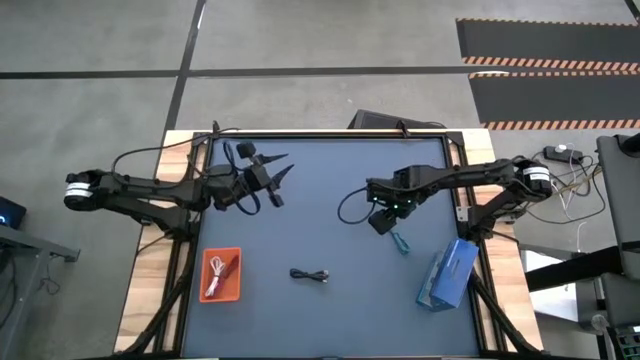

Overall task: Pick and place USB-C Cables
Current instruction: Put the blue charger cable into the orange bin

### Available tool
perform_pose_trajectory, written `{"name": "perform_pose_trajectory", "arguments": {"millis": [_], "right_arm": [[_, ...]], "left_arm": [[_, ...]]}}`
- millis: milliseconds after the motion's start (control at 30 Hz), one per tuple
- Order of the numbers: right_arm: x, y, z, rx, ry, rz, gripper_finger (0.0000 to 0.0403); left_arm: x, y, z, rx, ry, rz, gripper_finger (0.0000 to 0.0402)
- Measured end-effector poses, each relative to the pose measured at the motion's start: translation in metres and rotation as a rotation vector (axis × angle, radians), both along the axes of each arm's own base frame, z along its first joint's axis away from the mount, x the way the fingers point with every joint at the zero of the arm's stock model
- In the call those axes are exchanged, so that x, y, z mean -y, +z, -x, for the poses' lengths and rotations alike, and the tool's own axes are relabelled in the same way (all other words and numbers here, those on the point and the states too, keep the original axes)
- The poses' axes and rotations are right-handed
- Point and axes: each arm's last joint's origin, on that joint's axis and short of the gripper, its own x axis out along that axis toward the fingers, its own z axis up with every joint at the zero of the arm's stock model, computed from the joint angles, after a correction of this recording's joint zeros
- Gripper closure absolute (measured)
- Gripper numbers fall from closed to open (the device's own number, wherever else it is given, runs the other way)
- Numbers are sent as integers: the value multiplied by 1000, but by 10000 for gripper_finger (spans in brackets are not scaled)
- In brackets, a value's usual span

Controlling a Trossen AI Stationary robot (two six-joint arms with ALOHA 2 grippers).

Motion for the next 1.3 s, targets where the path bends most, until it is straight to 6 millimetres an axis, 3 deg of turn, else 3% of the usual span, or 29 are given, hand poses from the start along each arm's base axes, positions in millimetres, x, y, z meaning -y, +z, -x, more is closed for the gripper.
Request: {"name": "perform_pose_trajectory", "arguments": {"millis": [567, 833, 1133, 1300], "right_arm": [[-3, -19, 3, 19, 25, -21, 202], [-13, -24, 0, 68, 70, -13, 202], [-17, -50, -5, 20, 106, 22, 202], [-16, -71, -10, -52, 130, 60, 203]], "left_arm": [[-2, 0, 0, 42, 8, 47, 276], [0, -1, -1, 149, -5, 222, 276], [15, 0, -3, 261, -139, 433, 276], [27, 8, -4, 286, -216, 464, 276]]}}
